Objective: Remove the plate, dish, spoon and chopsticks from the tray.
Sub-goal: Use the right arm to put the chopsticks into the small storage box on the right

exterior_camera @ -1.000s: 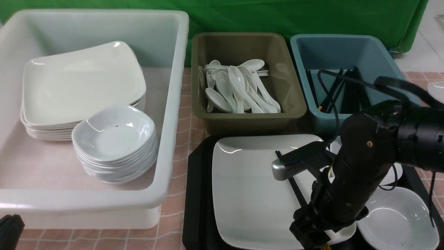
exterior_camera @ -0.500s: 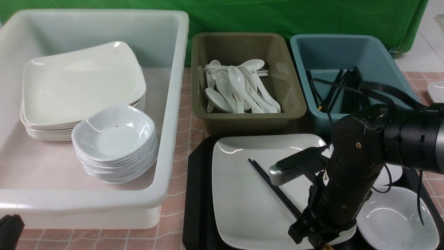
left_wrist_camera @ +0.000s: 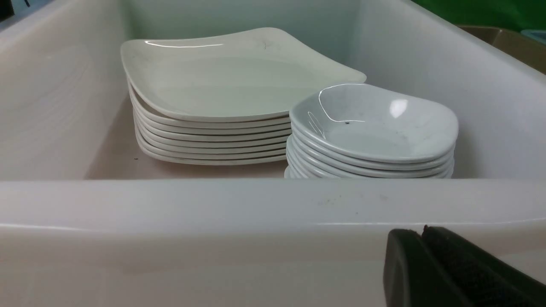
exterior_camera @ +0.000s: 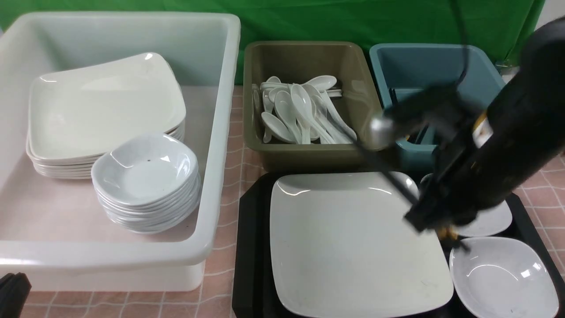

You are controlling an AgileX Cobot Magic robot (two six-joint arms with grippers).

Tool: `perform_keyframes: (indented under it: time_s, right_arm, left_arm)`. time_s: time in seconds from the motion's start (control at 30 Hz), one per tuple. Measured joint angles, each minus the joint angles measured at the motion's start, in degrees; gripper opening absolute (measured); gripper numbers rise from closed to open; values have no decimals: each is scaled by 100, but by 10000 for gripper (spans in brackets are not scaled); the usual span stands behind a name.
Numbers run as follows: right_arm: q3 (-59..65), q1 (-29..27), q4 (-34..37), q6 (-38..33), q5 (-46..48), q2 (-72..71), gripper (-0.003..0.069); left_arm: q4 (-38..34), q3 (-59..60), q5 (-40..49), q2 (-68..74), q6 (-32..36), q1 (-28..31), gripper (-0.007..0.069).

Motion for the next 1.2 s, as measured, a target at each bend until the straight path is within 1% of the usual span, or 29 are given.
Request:
perform_keyframes:
  time_s: [0.07, 0.13, 0.27, 0.3, 0.33, 0.37, 0.4, 0.43, 0.6, 0.7, 0.77, 0.87, 0.9, 0.93, 1.0, 1.03, 1.1, 1.2]
  right_arm:
    - [-263, -206, -209, 198, -343, -142, 181]
    - [-410, -403, -260, 256, -554, -155, 181]
    - [-730, -1335, -340, 495, -1452, 156, 181]
    - [-744, -1491, -345, 523, -1712, 295, 181]
    - [-754, -1528, -346, 537, -1768, 325, 181]
    - [-756, -1807, -352, 588, -2189, 557, 181]
    - [-756, -1869, -352, 602, -2313, 629, 181]
    - [-756, -2063, -352, 666, -2819, 896, 181]
    - [-756, -2495, -356, 1233, -4094, 1889, 181]
    - [-756, -2607, -356, 1436, -4490, 2439, 181]
    - [-756, -2618, -356, 1524, -4519, 2629, 190]
    - [-756, -2613, -351, 1671, -4587, 3015, 279]
    - [-756, -2613, -351, 1670, -4588, 3026, 286]
    - [-756, -2613, -351, 1657, -4578, 3071, 336]
    - [-756, -2613, -351, 1594, -4476, 3051, 376]
    - [-756, -2613, -351, 1594, -4476, 3044, 376]
    - [-756, -2613, -351, 1452, -4081, 2882, 385]
    - [-756, -2613, -351, 1258, -3483, 2517, 332]
  left_arm:
    - [0, 0, 0, 0, 0, 0, 21]
    - [0, 0, 0, 0, 0, 0, 21]
    - [0, 0, 0, 0, 0, 0, 21]
    - [0, 0, 0, 0, 0, 0, 21]
    - [0, 0, 0, 0, 0, 0, 21]
    - [0, 0, 0, 0, 0, 0, 21]
    - [0, 0, 0, 0, 0, 0, 21]
    - [0, 0, 0, 0, 0, 0, 21]
    - [0, 0, 0, 0, 0, 0, 21]
    - [0, 0, 0, 0, 0, 0, 21]
    - [0, 0, 0, 0, -5, 0, 21]
    - [0, 0, 0, 0, 0, 0, 21]
    - [0, 0, 0, 0, 0, 0, 21]
    - [0, 0, 0, 0, 0, 0, 21]
    - [0, 0, 0, 0, 0, 0, 21]
    - [0, 0, 0, 0, 0, 0, 21]
    - [0, 0, 0, 0, 0, 0, 21]
    - [0, 0, 0, 0, 0, 0, 21]
